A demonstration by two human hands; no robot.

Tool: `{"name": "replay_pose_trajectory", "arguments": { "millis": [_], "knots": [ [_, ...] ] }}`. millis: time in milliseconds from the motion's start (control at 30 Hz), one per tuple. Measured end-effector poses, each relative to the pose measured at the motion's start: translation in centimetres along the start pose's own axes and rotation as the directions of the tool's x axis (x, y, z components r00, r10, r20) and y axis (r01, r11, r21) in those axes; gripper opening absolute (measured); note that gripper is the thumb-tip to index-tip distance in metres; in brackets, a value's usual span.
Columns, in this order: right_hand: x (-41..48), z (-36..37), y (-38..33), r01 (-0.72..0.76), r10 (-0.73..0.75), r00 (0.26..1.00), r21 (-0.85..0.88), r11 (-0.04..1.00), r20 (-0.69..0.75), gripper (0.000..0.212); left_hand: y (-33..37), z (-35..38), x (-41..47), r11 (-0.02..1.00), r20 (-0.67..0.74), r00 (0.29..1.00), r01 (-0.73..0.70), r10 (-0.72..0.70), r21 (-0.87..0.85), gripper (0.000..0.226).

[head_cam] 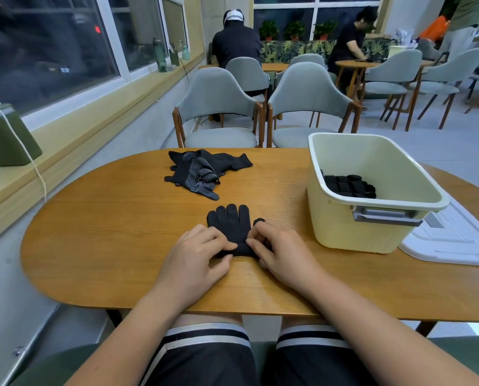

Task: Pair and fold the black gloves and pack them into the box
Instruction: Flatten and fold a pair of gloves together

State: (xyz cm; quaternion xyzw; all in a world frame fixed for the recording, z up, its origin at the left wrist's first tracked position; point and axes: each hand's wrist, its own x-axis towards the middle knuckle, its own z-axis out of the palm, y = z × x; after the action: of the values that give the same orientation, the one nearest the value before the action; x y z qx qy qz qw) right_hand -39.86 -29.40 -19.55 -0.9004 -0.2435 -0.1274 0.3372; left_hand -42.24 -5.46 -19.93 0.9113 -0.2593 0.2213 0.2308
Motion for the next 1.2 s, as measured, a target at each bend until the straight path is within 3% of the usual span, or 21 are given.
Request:
{"name": "replay_pose_trajectory", "arguments": {
  "millis": [167, 333, 600, 867, 1200],
  "knots": [
    [-0.4, 0.1, 0.0, 0.081, -0.089, 0.993, -0.092, 0.992, -0.081, 0.004, -0.2, 0.0, 0.2, 0.998, 0.013, 0.998, 0.067, -0.067, -0.017, 0.025],
    [-0.4, 0.1, -0.3, 0.204, -0.206, 0.978, -0.185, 0.961, 0.011, 0.017, -0.4, 0.3, 0.3, 0.997, 0.013, 0.997, 0.073, -0.072, -0.014, 0.025],
    [-0.1, 0.2, 0.0, 0.129, -0.126, 0.992, -0.156, 0.979, 0.026, 0.02, -0.4, -0.1, 0.2, 0.991, 0.042, 0.994, 0.103, -0.1, -0.08, 0.022],
    [-0.4, -0.7, 0.0, 0.01, -0.02, 0.996, 0.117, 0.993, 0.083, 0.01, -0.1, -0.8, 0.2, 0.953, 0.126, 0.979, 0.185, -0.158, -0.239, 0.01],
    [0.3, 0.3, 0.3, -0.056, 0.056, 0.998, -0.007, 0.998, 0.009, 0.019, -0.3, 0.1, 1.1, 0.946, 0.093, 0.958, 0.284, -0.272, -0.157, 0.012]
  ]
}}
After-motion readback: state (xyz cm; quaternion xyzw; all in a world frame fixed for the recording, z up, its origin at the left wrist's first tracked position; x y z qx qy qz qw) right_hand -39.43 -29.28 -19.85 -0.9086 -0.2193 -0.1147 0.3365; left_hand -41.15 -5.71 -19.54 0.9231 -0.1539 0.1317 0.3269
